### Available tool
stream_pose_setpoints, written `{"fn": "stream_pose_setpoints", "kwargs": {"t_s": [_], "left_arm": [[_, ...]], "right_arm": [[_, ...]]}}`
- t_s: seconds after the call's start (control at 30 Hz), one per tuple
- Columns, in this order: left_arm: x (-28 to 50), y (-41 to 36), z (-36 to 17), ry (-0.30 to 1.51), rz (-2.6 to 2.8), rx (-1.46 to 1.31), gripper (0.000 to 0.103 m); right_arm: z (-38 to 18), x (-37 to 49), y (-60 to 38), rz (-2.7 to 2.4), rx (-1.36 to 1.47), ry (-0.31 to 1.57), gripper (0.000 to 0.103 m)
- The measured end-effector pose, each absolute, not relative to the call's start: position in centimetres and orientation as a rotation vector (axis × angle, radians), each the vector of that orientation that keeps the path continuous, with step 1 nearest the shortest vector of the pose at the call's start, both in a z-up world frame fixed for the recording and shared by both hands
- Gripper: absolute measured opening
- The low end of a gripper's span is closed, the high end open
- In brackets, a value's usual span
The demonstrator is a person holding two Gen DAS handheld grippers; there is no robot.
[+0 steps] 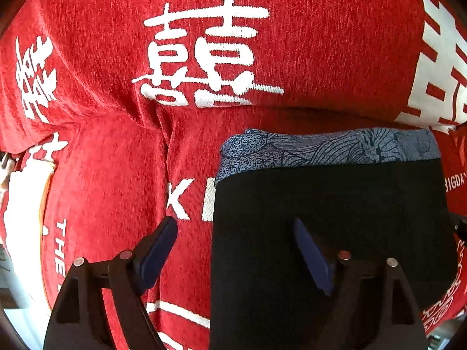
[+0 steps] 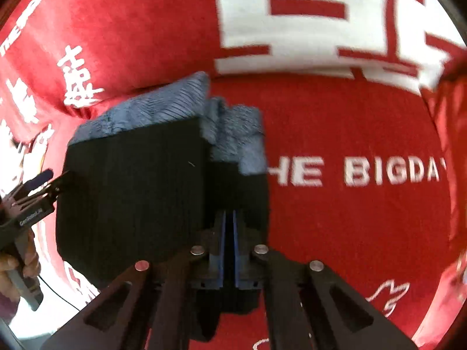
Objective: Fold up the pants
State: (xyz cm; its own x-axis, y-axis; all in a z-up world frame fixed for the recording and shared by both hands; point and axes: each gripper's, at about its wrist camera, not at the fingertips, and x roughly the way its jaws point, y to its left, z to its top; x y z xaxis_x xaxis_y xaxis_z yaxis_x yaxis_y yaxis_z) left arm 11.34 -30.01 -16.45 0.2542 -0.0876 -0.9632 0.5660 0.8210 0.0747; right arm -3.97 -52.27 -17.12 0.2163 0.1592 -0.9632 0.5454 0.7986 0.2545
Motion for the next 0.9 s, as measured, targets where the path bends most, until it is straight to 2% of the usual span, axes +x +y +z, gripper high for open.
{"fn": "stream_pose_setpoints", "kwargs": {"t_s": [0.13, 0.2, 0.23, 0.27, 0.53, 0.8, 0.9], "left_arm": [[11.4, -30.0, -16.4, 1.25, -0.468, 0.454, 0.083], [11.4, -30.0, -16.4, 1.256, -0.466, 0.456, 0.083], [11.3, -30.0, -16.3, 1.263, -0.464, 0.455, 0.083], [11.3, -30.1, -16.3, 1.269, -0.461, 0.455, 0.083], [9.9, -29.9, -15.7, 1.309, -0.473, 0.466, 0.083], [9.1, -29.8, -16.0, 1.322, -0.469, 0.475, 0.083], [9.0, -30.0, -16.1, 1.312, -0.466, 0.493, 0.083]], "right_arm": [[-15.9, -5.6, -52.5, -0.324, 0.707, 1.33, 0.01], [-15.1, -6.3, -52.2, -0.362, 0.683, 1.345, 0.026], [-14.6, -6.7, -52.0, -0.376, 0.676, 1.338, 0.038], [-14.2, -7.1, -52.0, -0.384, 0.676, 1.328, 0.042], [-10.8, -7.3, -49.4, -0.379, 0.646, 1.247, 0.042], [-14.5, -6.6, -47.5, -0.346, 0.655, 1.326, 0.043], [-14.5, -7.0, -47.8, -0.357, 0.674, 1.313, 0.048]]}}
